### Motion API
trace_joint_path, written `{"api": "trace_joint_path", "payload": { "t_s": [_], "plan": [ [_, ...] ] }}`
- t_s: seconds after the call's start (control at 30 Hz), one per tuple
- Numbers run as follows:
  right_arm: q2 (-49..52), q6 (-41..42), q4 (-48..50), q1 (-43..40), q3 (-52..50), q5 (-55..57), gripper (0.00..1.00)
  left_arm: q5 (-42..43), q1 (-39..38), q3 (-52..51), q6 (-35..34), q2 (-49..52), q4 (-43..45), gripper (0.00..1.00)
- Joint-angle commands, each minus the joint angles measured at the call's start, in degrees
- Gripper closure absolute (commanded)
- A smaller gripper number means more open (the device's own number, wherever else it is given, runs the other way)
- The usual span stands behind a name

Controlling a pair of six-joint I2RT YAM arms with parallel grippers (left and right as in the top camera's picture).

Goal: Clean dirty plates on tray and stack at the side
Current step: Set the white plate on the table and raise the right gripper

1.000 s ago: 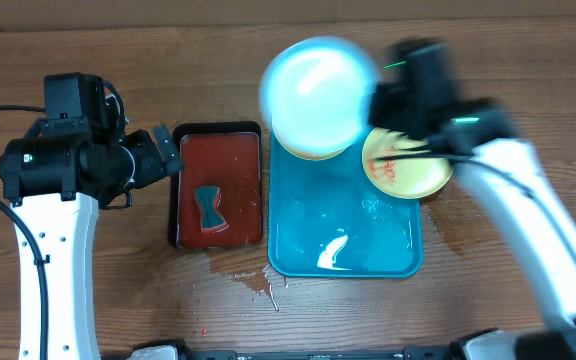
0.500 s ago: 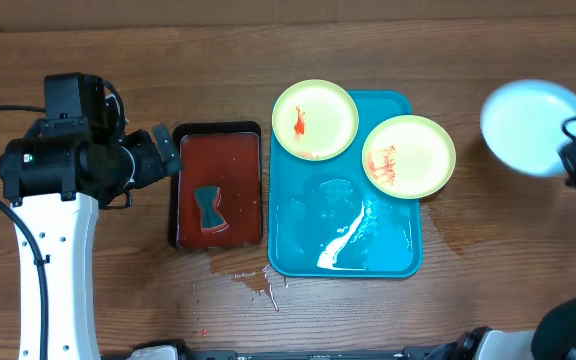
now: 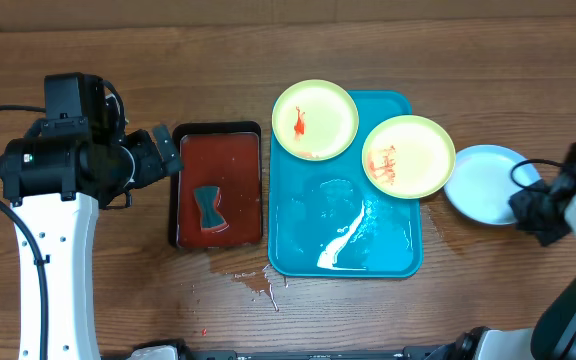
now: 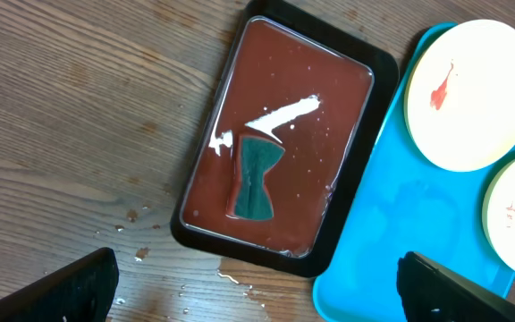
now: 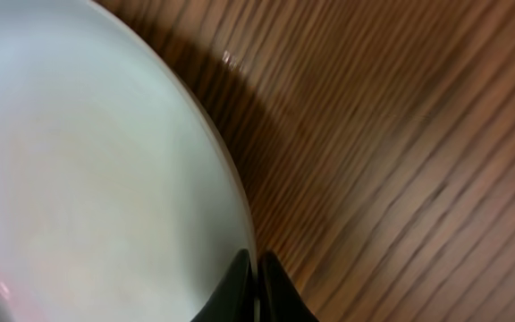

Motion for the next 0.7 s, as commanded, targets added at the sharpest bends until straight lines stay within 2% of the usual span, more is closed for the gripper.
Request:
{"api": "trace_joint_path", "payload": {
  "t_s": [0.0, 0.07, 0.13, 0.27, 0.37, 0.43, 0.5, 0.53, 0.67],
  "plan": [
    [-0.2, 0.2, -0.1, 4.1, -0.3, 3.9, 0.92, -0.4, 0.2, 0.9, 0.8, 0.3, 0.1, 0.00],
    [-0.2, 0.3, -1.0, 6.5, 0.2, 6.6, 0.78, -0.4, 0.2, 0.9, 0.8, 0.3, 0.1, 0.00],
    [-0.3, 0.2, -2.5, 8.2, 1.4, 7.5, 0.69, -0.4, 0.2, 0.9, 0.8, 0.3, 0.1, 0.00],
    [-1.7, -0.9, -5.2, 9.8, 5.4, 6.0, 0.67, -0.4, 0.2, 0.9, 0.8, 0.3, 0.1, 0.00],
    [-2.8, -10.1, -4.0, 11.1, 8.1, -4.9, 0.65, -0.4, 0.2, 0.9, 0.8, 0.3, 0.1, 0.00],
    [-3.0, -15.0, -2.1, 12.2, 8.9, -12.7, 0.56, -0.4, 0.2, 0.9, 0.8, 0.3, 0.1, 0.00],
    [-2.8, -16.8, 0.4, 13.5, 8.8, -16.0, 0.40, -0.4, 0.2, 0.9, 0.8, 0.3, 0.1, 0.00],
    [-2.6, -16.8, 1.6, 14.1, 8.7, -15.5, 0.37, -0.4, 0.2, 0.9, 0.8, 0.3, 0.1, 0.00],
    [-0.9, -16.8, 7.9, 16.8, 7.5, -10.4, 0.35, -0.4, 0.2, 0.9, 0.8, 0.3, 0.1, 0.00]
  ]
}}
